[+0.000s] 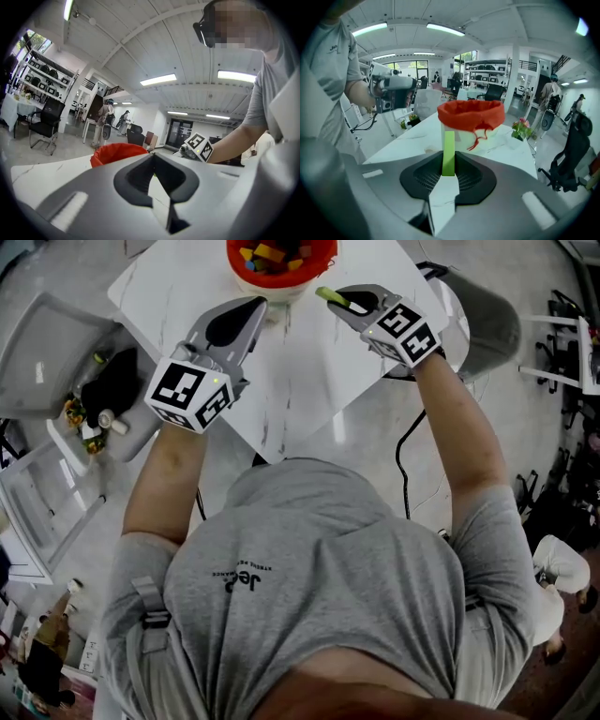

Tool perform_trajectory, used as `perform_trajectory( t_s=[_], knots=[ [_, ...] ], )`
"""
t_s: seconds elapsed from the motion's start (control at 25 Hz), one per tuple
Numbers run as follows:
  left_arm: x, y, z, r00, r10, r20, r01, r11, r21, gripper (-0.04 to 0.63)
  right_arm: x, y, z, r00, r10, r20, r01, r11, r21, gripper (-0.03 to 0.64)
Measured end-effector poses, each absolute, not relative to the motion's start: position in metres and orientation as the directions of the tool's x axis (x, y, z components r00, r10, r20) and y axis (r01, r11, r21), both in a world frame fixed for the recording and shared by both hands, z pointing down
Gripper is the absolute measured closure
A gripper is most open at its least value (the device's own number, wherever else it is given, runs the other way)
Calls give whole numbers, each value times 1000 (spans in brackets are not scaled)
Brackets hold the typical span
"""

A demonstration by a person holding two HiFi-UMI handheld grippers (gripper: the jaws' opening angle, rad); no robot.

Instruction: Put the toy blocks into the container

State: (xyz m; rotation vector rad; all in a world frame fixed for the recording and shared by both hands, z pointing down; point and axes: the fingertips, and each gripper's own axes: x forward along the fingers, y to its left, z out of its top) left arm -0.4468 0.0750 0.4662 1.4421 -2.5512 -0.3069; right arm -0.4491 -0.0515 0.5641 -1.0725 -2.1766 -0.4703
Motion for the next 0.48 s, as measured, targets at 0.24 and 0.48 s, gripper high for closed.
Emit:
perform_trajectory(
  t_s=[0.24, 0.48],
  knots=[
    [-460, 82, 446, -533, -845, 41, -813, 525, 252, 539, -484, -39, 494, -511, 596, 620, 791, 608, 67, 545],
    [-471, 88, 427, -550, -835, 24, -811, 541, 224, 539, -524, -24, 467, -521, 575, 631, 792, 601, 106, 545]
  ],
)
